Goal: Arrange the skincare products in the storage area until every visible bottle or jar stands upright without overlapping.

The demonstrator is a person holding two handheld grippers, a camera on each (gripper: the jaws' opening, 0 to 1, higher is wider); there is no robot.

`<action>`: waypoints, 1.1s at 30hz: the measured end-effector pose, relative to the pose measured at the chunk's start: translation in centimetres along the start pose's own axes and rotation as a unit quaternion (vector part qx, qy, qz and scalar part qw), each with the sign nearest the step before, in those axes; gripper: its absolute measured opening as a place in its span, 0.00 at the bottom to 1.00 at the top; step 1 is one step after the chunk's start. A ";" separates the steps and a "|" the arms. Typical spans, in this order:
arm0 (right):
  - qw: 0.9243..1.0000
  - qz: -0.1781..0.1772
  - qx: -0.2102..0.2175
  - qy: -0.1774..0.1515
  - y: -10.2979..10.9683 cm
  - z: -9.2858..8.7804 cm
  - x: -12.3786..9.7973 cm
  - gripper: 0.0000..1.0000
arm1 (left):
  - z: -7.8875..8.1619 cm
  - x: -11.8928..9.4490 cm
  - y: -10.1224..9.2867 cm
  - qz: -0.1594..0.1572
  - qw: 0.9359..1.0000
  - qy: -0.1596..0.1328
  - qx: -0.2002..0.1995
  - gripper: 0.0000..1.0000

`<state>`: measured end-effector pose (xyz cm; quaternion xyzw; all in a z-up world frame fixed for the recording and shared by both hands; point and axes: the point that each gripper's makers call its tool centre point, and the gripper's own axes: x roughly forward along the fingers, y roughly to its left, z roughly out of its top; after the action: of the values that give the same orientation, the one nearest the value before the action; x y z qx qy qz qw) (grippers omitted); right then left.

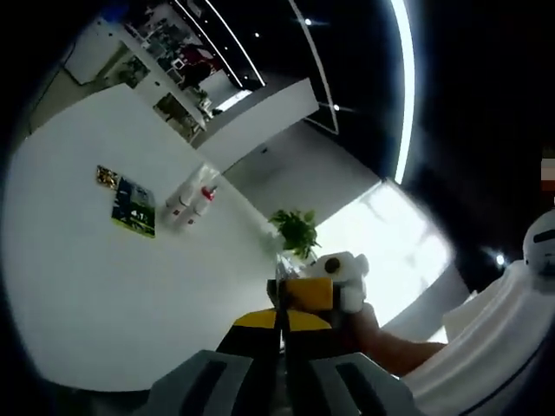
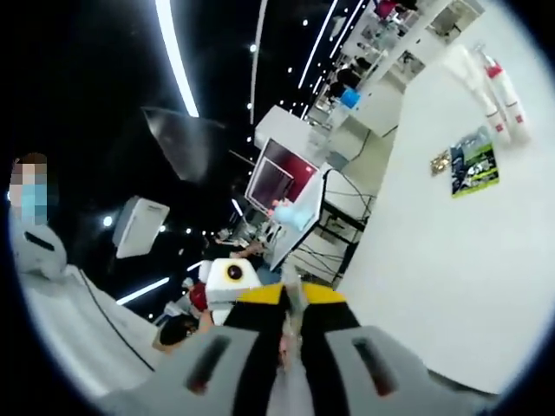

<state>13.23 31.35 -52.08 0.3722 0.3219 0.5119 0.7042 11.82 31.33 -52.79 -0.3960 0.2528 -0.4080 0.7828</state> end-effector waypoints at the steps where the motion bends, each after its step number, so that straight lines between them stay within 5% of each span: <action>1: 1.000 0.005 0.010 -0.016 0.0 0.6 -0.2 0.07 | 0.1 -0.1 0.1 0.001 1.000 -0.003 -0.002 0.00; 6: 1.000 0.010 -0.010 -0.008 0.5 0.2 -0.3 0.02 | -0.2 -0.2 0.1 -0.004 1.000 0.006 -0.006 0.01; 10: 0.999 0.040 0.023 -0.012 1.1 0.2 -0.6 0.02 | -0.2 -0.6 -1.1 -0.049 0.999 0.010 -0.010 0.02; 14: 0.998 0.052 0.034 -0.011 1.4 0.5 -0.9 0.01 | -0.2 -0.8 -0.9 -0.047 0.999 0.016 0.001 0.10; 21: 0.997 0.067 0.029 0.014 2.0 0.1 -1.2 0.02 | -0.3 -0.8 -1.7 -0.083 0.995 0.025 -0.045 0.01; 24: 0.998 0.062 0.011 -0.006 1.8 0.5 -1.3 0.10 | 0.1 -0.6 -1.6 -0.081 0.995 0.004 -0.057 0.01; 27: 0.998 0.063 0.021 0.021 1.8 -0.9 -1.3 0.09 | 1.1 -0.4 -1.3 -0.075 0.994 -0.032 -0.071 0.01; 33: 0.997 0.071 0.016 0.009 1.8 -0.8 -2.2 0.02 | 1.0 0.1 -1.6 -0.082 0.993 -0.022 -0.085 0.01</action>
<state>11.07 29.78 -50.77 0.4007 0.3098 0.5584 0.6571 11.87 31.07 -50.90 -0.4897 0.2355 -0.4391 0.7155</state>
